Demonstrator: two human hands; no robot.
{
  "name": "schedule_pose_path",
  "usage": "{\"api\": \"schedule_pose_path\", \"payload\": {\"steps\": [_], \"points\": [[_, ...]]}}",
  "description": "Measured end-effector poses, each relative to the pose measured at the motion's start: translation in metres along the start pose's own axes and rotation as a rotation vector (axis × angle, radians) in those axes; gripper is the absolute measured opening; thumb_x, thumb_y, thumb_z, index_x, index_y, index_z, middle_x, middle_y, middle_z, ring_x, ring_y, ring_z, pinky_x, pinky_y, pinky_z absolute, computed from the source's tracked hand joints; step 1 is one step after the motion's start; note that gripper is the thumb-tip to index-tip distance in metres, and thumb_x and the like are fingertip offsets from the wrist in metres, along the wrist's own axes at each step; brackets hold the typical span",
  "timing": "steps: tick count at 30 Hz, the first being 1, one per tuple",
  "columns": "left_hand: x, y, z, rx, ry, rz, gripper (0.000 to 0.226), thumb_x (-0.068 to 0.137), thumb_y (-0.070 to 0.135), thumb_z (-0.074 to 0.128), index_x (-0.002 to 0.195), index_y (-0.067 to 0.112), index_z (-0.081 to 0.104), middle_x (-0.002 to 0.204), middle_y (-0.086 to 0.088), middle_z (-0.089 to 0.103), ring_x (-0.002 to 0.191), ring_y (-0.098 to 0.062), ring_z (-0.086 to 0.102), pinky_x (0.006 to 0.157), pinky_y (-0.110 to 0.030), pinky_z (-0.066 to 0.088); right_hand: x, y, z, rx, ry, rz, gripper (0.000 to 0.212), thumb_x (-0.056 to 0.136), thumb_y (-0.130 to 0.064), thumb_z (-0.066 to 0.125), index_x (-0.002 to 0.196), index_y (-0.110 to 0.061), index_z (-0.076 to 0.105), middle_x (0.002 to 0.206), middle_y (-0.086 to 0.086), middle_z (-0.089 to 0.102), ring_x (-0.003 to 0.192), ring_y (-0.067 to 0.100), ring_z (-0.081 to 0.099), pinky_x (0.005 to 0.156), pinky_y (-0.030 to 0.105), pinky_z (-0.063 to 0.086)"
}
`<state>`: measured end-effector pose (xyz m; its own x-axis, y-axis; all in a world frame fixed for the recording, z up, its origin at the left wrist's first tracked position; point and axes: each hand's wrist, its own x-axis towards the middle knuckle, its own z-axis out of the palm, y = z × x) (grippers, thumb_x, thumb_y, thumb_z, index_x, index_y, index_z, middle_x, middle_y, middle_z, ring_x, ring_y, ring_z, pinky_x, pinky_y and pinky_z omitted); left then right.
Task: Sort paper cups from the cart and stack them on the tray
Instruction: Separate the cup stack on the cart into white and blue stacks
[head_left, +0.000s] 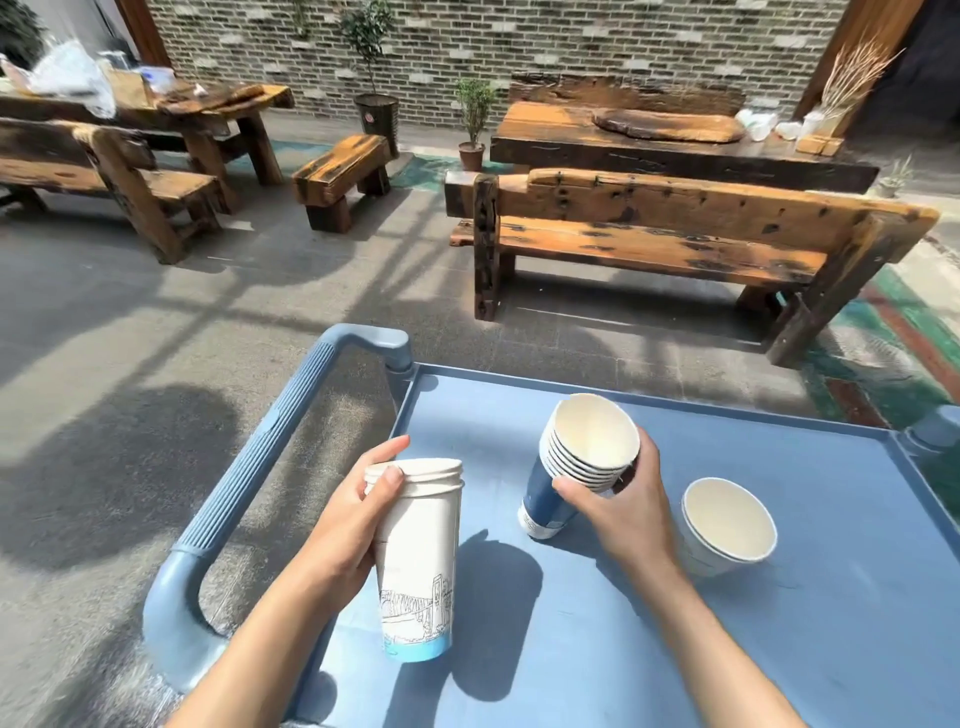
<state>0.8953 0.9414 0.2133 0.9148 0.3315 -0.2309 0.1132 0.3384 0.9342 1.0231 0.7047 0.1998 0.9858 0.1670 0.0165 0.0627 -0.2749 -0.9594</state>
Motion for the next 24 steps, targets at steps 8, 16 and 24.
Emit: {"api": "schedule_pose_path", "payload": {"steps": [8, 16, 24], "points": [[-0.005, -0.001, 0.002, -0.058, 0.039, 0.022, 0.11, 0.035, 0.068, 0.085, 0.127, 0.016, 0.053, 0.112, -0.008, 0.069, 0.096, -0.021, 0.066, 0.089, -0.04, 0.051, -0.007, 0.005, 0.017, -0.113, -0.054, -0.051, 0.096, 0.059, -0.034, 0.084, 0.139, -0.036, 0.029, 0.14, -0.011, 0.048, 0.125, 0.009, 0.048, 0.099, 0.033, 0.042], [-0.003, -0.002, 0.027, -0.032, -0.092, 0.012, 0.099, 0.043, 0.072, 0.08, 0.127, 0.024, 0.056, 0.12, -0.004, 0.07, 0.106, -0.019, 0.065, 0.092, -0.038, 0.052, -0.026, 0.001, 0.005, -0.123, -0.059, 0.027, 0.103, 0.072, -0.028, 0.08, 0.15, -0.028, 0.013, 0.155, -0.006, 0.029, 0.138, 0.011, 0.032, 0.112, 0.04, 0.031], [-0.002, -0.008, 0.079, 0.091, -0.291, -0.123, 0.074, 0.047, 0.085, 0.063, 0.108, 0.043, 0.063, 0.112, 0.008, 0.073, 0.1, -0.012, 0.069, 0.083, -0.036, 0.055, -0.05, -0.047, -0.042, 0.185, -0.042, 0.007, 0.045, 0.078, -0.054, 0.064, 0.117, -0.037, 0.051, 0.12, -0.008, 0.061, 0.1, -0.011, 0.057, 0.082, 0.008, 0.042]]}}
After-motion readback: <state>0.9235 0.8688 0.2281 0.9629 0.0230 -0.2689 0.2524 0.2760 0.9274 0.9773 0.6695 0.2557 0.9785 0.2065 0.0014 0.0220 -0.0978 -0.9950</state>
